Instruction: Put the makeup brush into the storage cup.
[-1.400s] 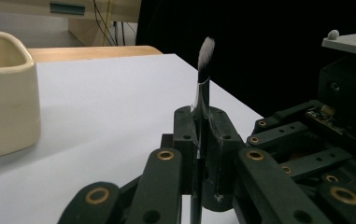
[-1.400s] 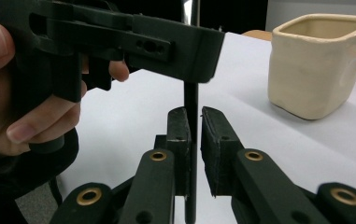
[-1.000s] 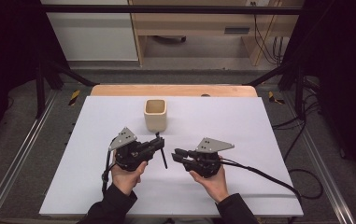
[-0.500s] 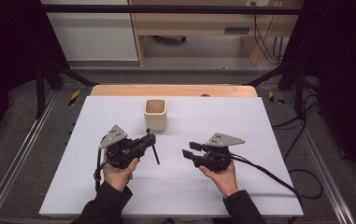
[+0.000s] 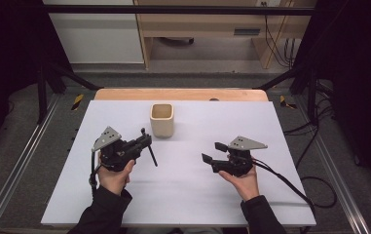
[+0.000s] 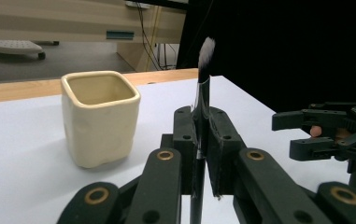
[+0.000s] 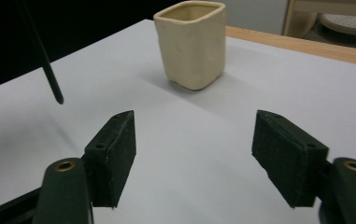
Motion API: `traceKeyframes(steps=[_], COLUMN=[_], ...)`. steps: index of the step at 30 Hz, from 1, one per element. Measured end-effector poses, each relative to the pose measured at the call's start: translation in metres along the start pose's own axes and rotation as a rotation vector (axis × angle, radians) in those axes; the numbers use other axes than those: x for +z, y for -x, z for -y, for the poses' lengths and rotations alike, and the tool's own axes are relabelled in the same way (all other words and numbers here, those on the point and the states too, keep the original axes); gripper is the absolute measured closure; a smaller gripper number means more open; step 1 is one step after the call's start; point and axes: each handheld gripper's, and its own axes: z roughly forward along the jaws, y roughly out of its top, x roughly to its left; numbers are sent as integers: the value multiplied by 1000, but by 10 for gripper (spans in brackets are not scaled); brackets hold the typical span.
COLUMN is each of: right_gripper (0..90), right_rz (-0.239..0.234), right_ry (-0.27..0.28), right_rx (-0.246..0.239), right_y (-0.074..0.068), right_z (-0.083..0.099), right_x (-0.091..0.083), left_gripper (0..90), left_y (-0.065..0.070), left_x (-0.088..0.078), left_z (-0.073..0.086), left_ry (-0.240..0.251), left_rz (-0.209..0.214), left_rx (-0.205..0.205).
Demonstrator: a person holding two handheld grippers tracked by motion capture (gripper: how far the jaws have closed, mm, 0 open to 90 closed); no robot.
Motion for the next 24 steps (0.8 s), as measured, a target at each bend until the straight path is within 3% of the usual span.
traceKeyframes(steps=[12,24], right_gripper=[198,115], right_rz=[84,118], right_ry=[24,18], right_rx=[29,56], right_y=[22,39], right_z=[2,10], right_x=[-19,-36], left_gripper=[829,829], left_y=[-8,-15], left_x=[-3,-3], left_z=[-4,-15], left_ry=[0,6], left_rz=[-39,-54], left_rx=[9,28])
